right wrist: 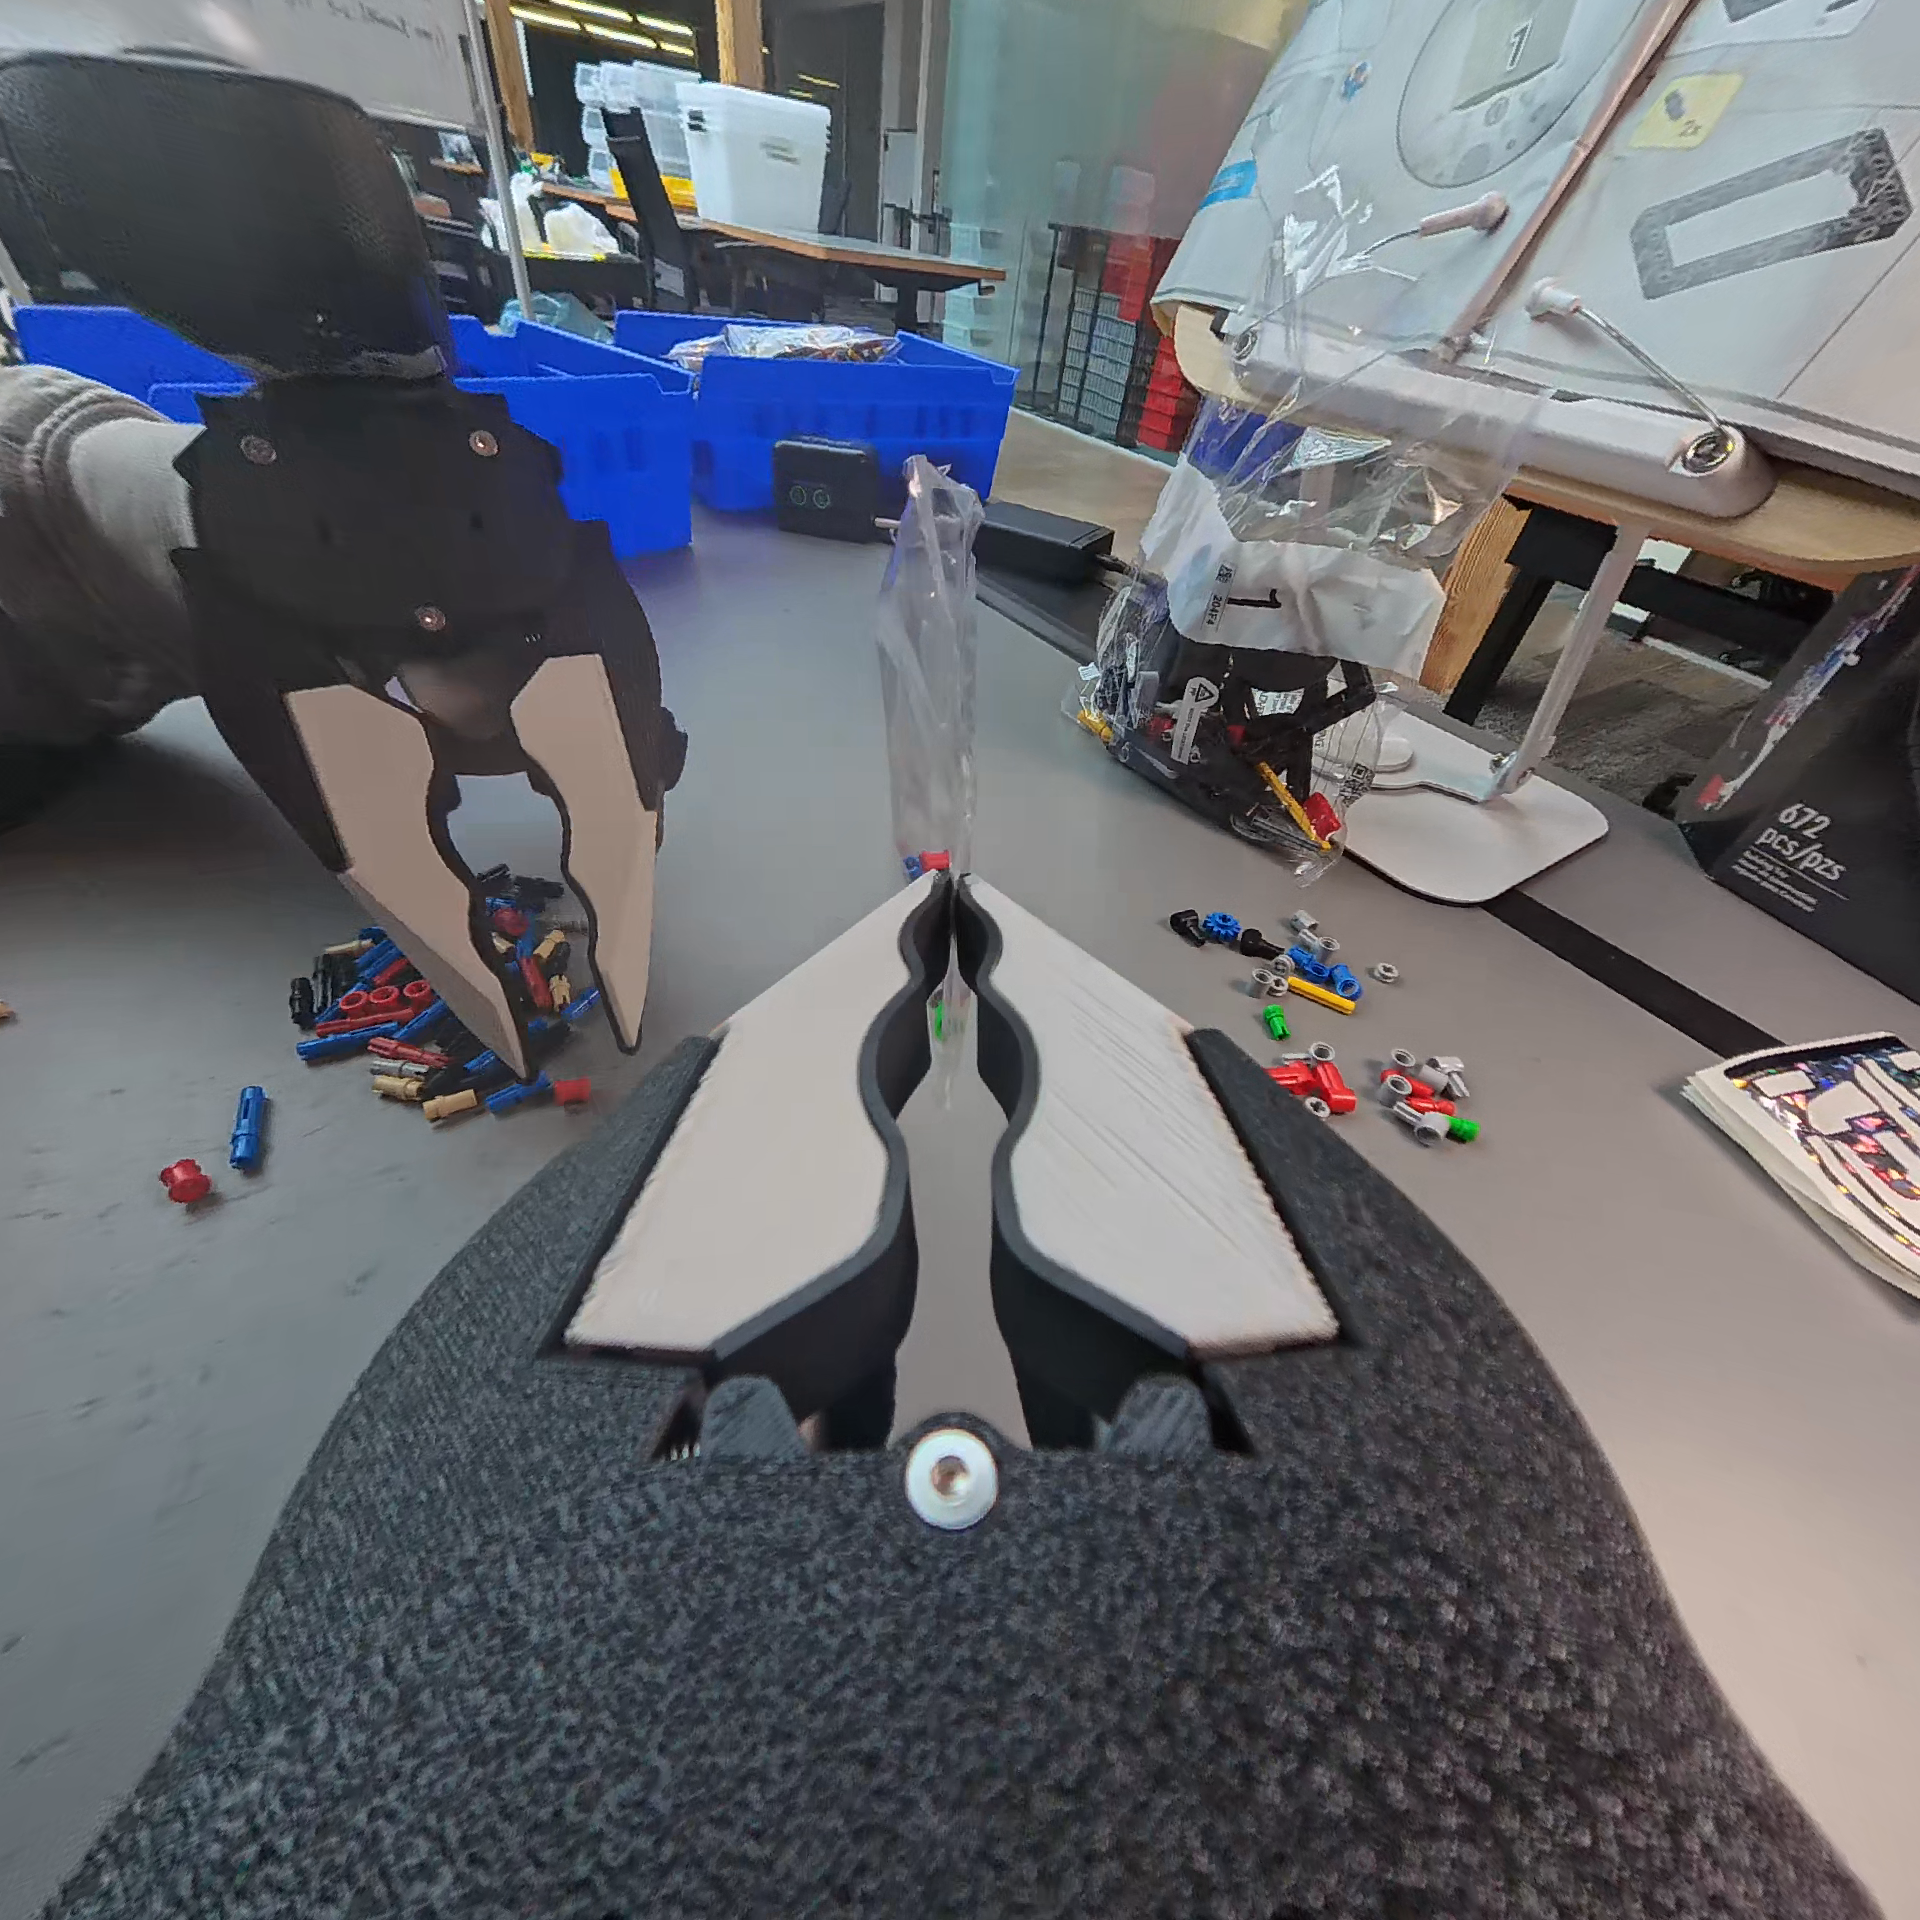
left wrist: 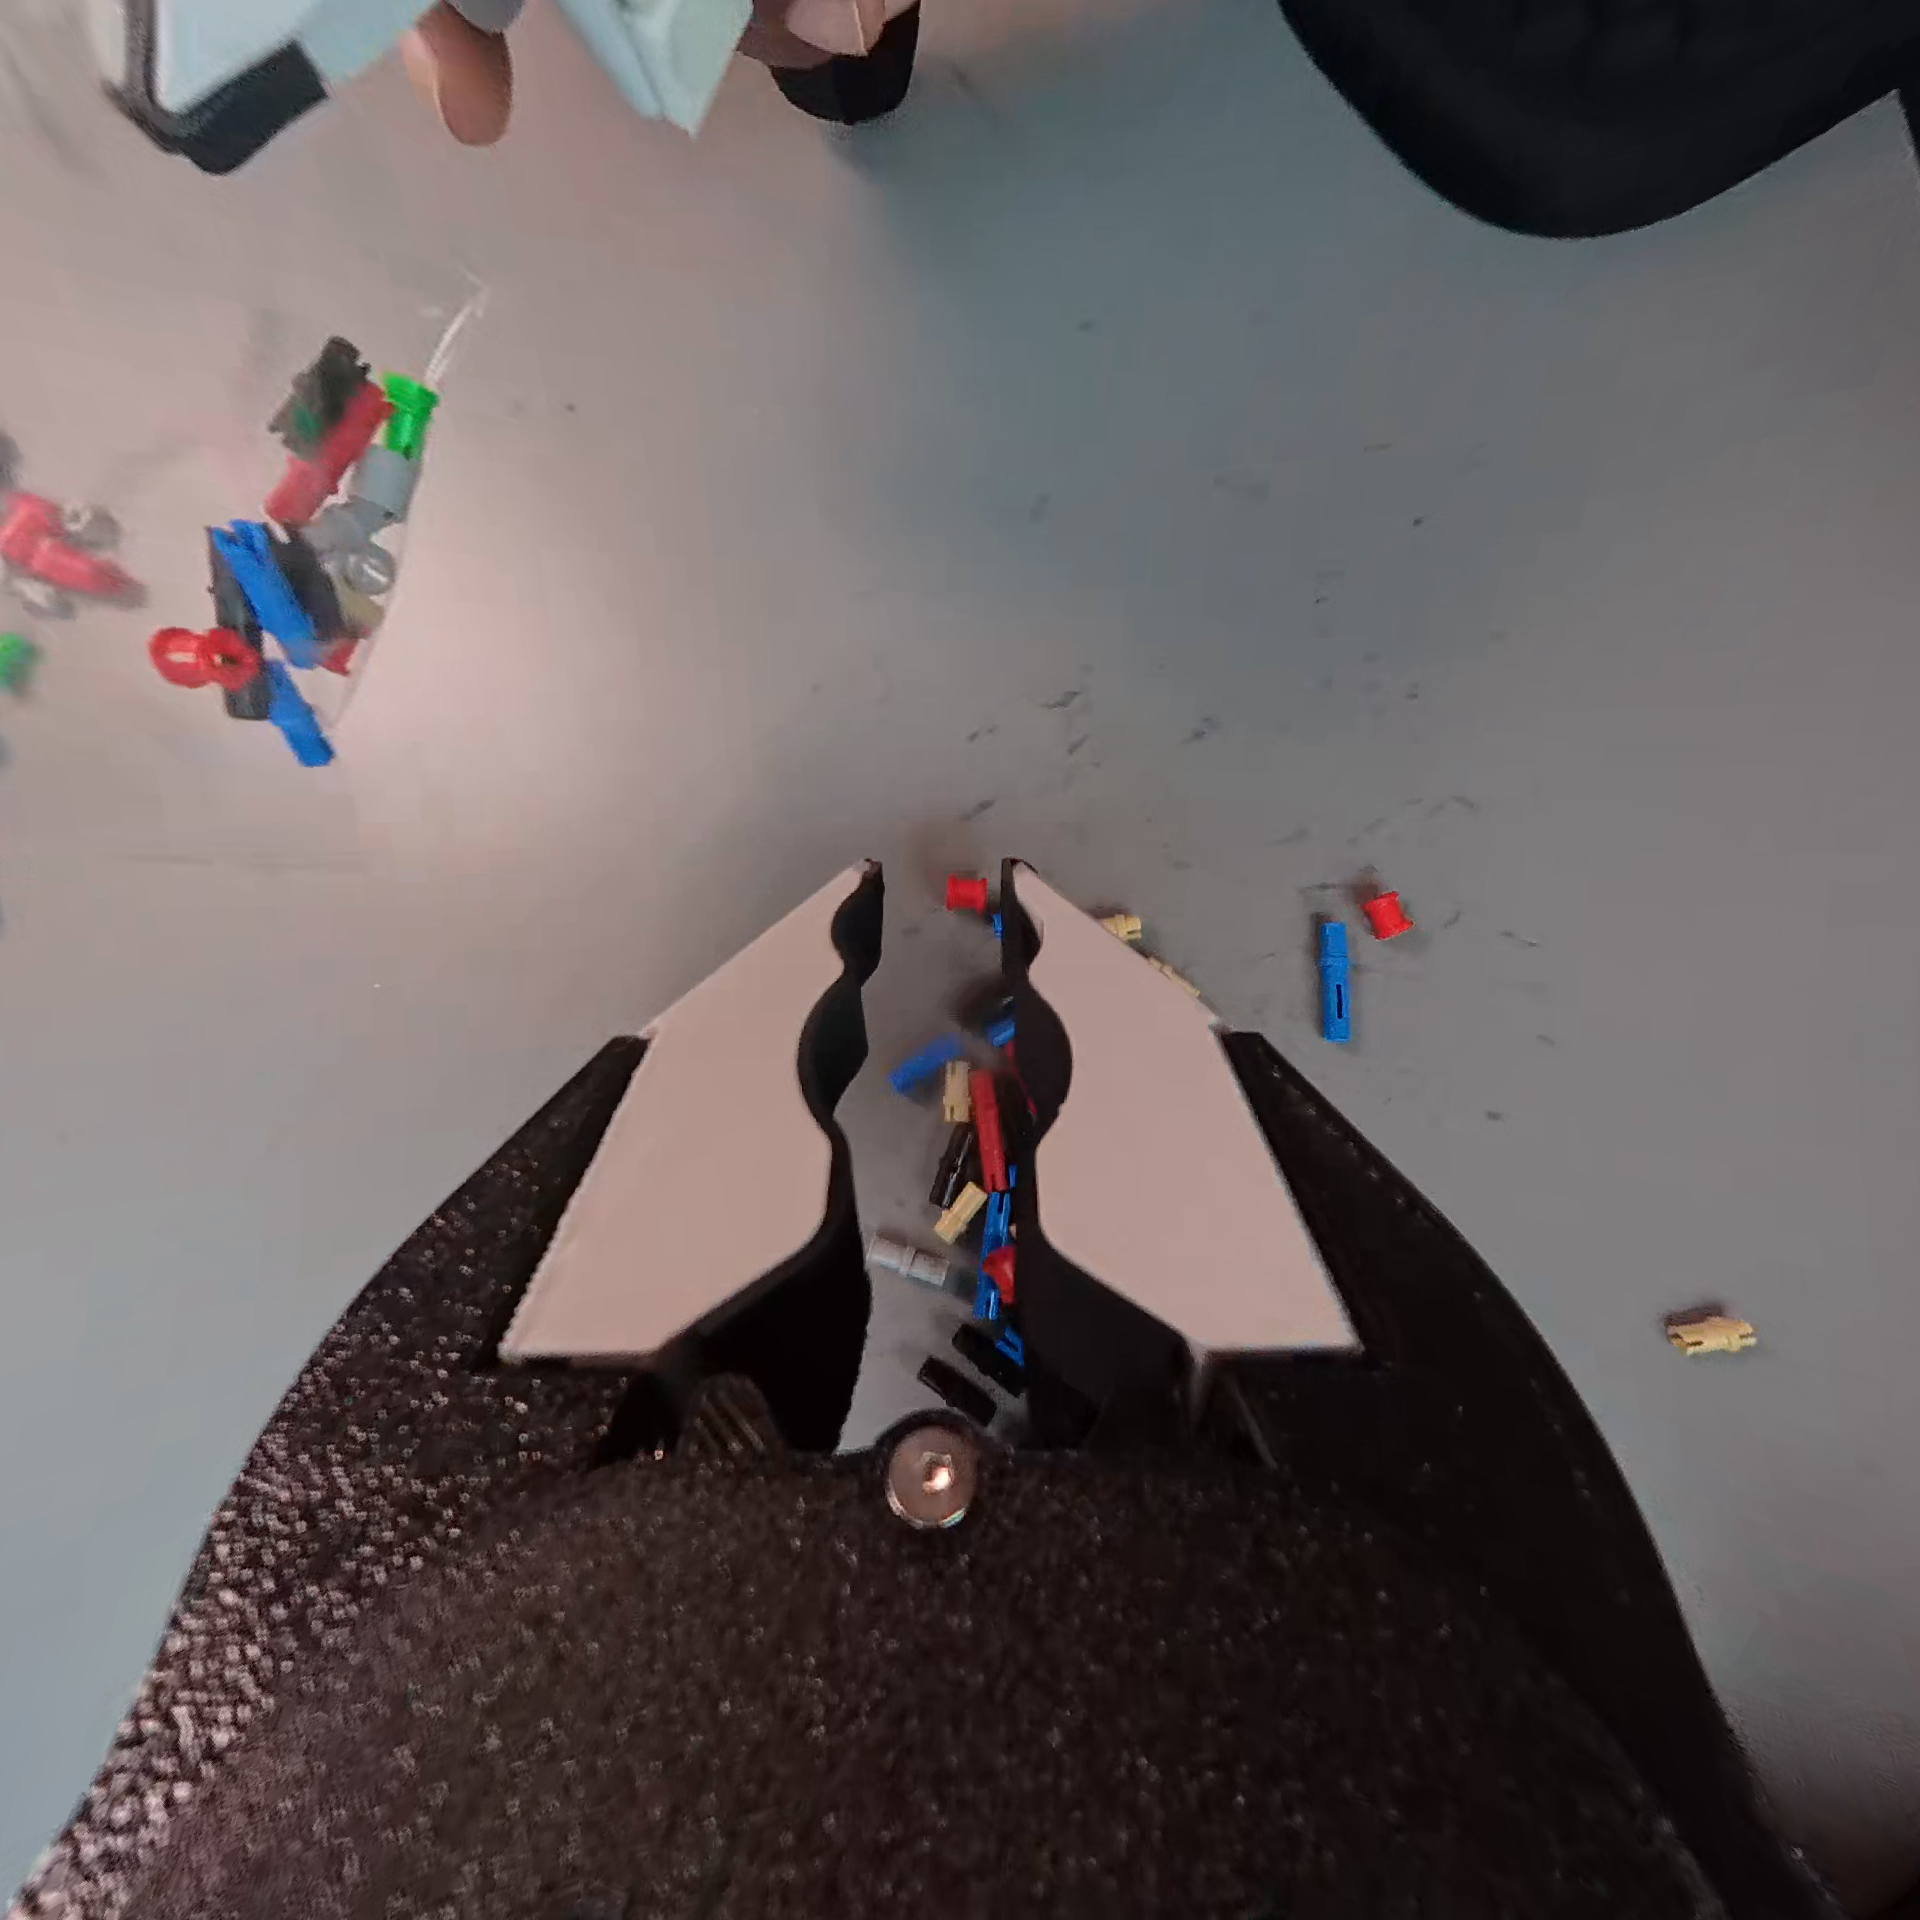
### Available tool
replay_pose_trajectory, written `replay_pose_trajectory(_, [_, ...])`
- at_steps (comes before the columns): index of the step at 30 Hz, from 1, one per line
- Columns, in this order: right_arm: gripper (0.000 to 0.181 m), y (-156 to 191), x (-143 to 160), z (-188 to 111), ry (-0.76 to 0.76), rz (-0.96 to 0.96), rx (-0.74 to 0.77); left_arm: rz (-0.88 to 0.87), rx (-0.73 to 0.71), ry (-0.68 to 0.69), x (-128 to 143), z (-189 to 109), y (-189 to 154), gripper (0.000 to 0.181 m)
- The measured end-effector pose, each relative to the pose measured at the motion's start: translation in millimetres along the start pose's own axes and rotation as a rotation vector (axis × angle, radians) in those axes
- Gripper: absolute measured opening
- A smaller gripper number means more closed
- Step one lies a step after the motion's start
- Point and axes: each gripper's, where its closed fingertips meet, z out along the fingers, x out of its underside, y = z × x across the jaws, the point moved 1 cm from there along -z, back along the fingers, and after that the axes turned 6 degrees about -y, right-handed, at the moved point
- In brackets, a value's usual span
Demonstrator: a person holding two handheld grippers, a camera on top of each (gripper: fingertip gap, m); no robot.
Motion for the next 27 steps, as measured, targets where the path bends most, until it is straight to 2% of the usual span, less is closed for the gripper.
replay_pose_trajectory(1, [0.000,0,0,0,0.000,0.000,-0.002,0.009,-0.001,0.017,3,2,-1,0.019])
replay_pose_trajectory(6, [0.000,2,0,1,0.003,-0.001,-0.010,0.014,0.003,0.050,10,8,-2,0.012])
replay_pose_trajectory(10, [0.000,5,1,1,0.010,-0.007,-0.019,0.013,-0.009,-0.024,-2,-1,1,0.008])
replay_pose_trajectory(12, [0.000,7,5,2,0.030,-0.015,-0.035,0.004,-0.052,-0.134,-23,-21,10,0.008])
replay_pose_trajectory(15, [0.000,16,13,5,0.067,-0.042,-0.073,-0.005,-0.194,-0.357,-63,-69,31,0.008])
replay_pose_trajectory(17, [0.000,24,15,7,0.072,-0.057,-0.107,-0.010,-0.287,-0.439,-76,-95,42,0.008])
replay_pose_trajectory(19, [0.000,30,14,9,0.065,-0.065,-0.132,-0.016,-0.318,-0.415,-73,-101,47,0.008])
replay_pose_trajectory(24, [0.000,36,10,9,0.039,-0.062,-0.157,-0.041,-0.324,-0.347,-58,-87,53,0.008])
replay_pose_trajectory(27, [0.000,34,8,8,0.031,-0.056,-0.152,-0.029,-0.323,-0.350,-60,-87,52,0.014])
